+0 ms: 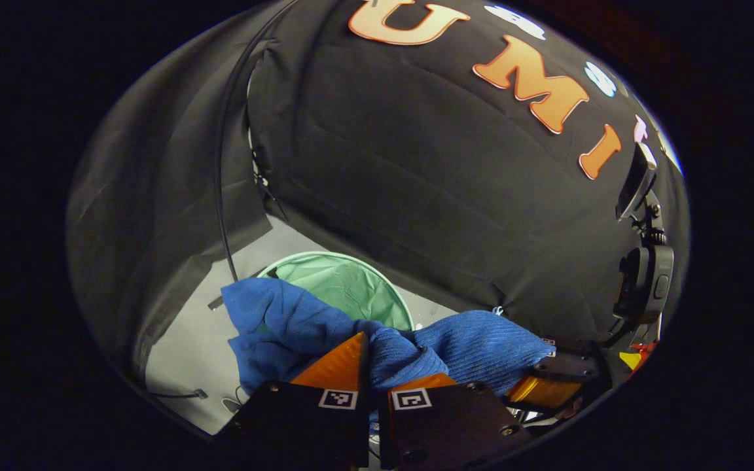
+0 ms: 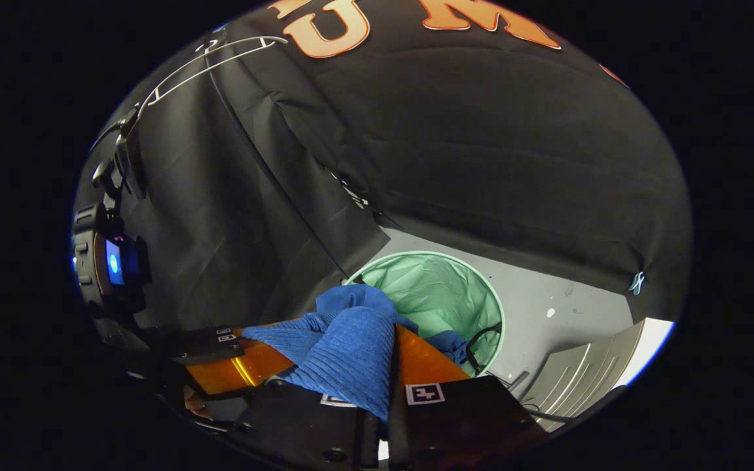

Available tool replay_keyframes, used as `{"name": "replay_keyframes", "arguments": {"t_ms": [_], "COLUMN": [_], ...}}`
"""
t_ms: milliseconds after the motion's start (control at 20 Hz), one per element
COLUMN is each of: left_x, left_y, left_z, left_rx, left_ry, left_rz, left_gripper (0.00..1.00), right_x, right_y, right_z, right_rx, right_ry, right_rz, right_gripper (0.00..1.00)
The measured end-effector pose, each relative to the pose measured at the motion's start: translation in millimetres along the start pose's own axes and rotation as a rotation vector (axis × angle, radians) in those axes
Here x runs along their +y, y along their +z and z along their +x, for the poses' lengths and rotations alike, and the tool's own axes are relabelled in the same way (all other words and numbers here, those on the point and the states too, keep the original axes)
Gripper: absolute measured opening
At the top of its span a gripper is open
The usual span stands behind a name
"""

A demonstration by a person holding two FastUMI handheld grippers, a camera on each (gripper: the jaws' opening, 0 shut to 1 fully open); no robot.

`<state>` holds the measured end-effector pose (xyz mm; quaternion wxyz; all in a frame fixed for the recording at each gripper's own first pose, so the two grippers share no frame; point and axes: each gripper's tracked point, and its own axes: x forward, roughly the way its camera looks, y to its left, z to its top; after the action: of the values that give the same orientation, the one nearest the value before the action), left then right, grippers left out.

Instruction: Grasp the clothes on the hanger with both hands and then place them into the laundry hamper below.

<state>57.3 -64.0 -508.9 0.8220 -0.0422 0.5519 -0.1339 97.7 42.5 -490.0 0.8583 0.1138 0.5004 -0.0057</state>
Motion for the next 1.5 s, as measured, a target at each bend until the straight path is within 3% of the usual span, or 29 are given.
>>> {"name": "replay_keyframes", "arguments": {"t_ms": [150, 200, 300, 350, 500, 550, 650, 700, 750, 800, 850, 900, 1000, 1350, 1500], "left_x": [17.7, 17.4, 18.5, 21.1, 28.3, 30.6, 32.9, 34.7, 38.1, 41.2, 42.2, 41.2, 32.2, 12.6, -2.0], "left_y": [-4.7, -5.4, -4.2, -3.8, -2.9, -2.2, -1.9, -0.8, 1.7, 4.1, 8.4, 12.2, 29.9, 112.6, 147.3], "left_z": [-4.8, -5.4, -8.6, -10.7, -11.9, -11.0, -16.5, -19.3, -22.5, -27.5, -32.2, -38.9, -54.9, -133.8, -186.8], "left_rx": [-0.008, -0.010, -0.011, -0.011, -0.013, -0.014, -0.018, -0.023, -0.032, -0.046, -0.058, -0.066, -0.110, -0.370, -0.511], "left_ry": [0.040, 0.045, 0.050, 0.056, 0.083, 0.084, 0.078, 0.076, 0.077, 0.077, 0.073, 0.064, 0.019, -0.089, -0.114], "left_rz": [0.011, 0.013, 0.011, 0.010, 0.020, 0.020, 0.015, 0.015, 0.027, 0.051, 0.071, 0.082, 0.093, 0.189, 0.215], "left_gripper": [0.10, 0.33, 0.31, 0.42, 0.71, 0.76, 0.78, 0.78, 0.78, 0.78, 0.78, 0.78, 0.78, 0.77, 0.77], "right_x": [-4.9, -3.7, -3.7, -2.3, 2.3, -1.3, -6.5, -7.1, -5.0, -1.8, -0.3, 0.3, 8.2, 63.1, 90.7], "right_y": [-9.1, -10.6, -13.5, -15.2, -14.6, -17.3, -20.9, -21.3, -24.8, -24.5, -23.3, -21.1, -12.8, 57.0, 92.2], "right_z": [0.2, -0.5, 0.8, 0.6, 3.3, 0.6, -2.0, -2.3, -2.5, -4.5, -5.8, -8.0, -23.8, -110.8, -168.0], "right_rx": [0.009, 0.016, 0.027, 0.035, 0.038, 0.039, 0.038, 0.039, 0.042, 0.042, 0.032, 0.015, -0.039, -0.372, -0.533], "right_ry": [-0.026, -0.023, -0.026, -0.020, -0.008, -0.015, -0.031, -0.033, -0.033, -0.026, -0.025, -0.035, -0.056, -0.136, -0.124], "right_rz": [-0.029, -0.029, -0.027, -0.027, -0.033, -0.037, -0.027, -0.018, -0.009, -0.001, 0.004, 0.005, 0.001, 0.038, 0.037], "right_gripper": [0.20, 0.23, 0.27, 0.31, 0.64, 0.76, 0.95, 0.84, 0.95, 0.95, 0.84, 0.95, 0.95, 0.94, 0.94]}}
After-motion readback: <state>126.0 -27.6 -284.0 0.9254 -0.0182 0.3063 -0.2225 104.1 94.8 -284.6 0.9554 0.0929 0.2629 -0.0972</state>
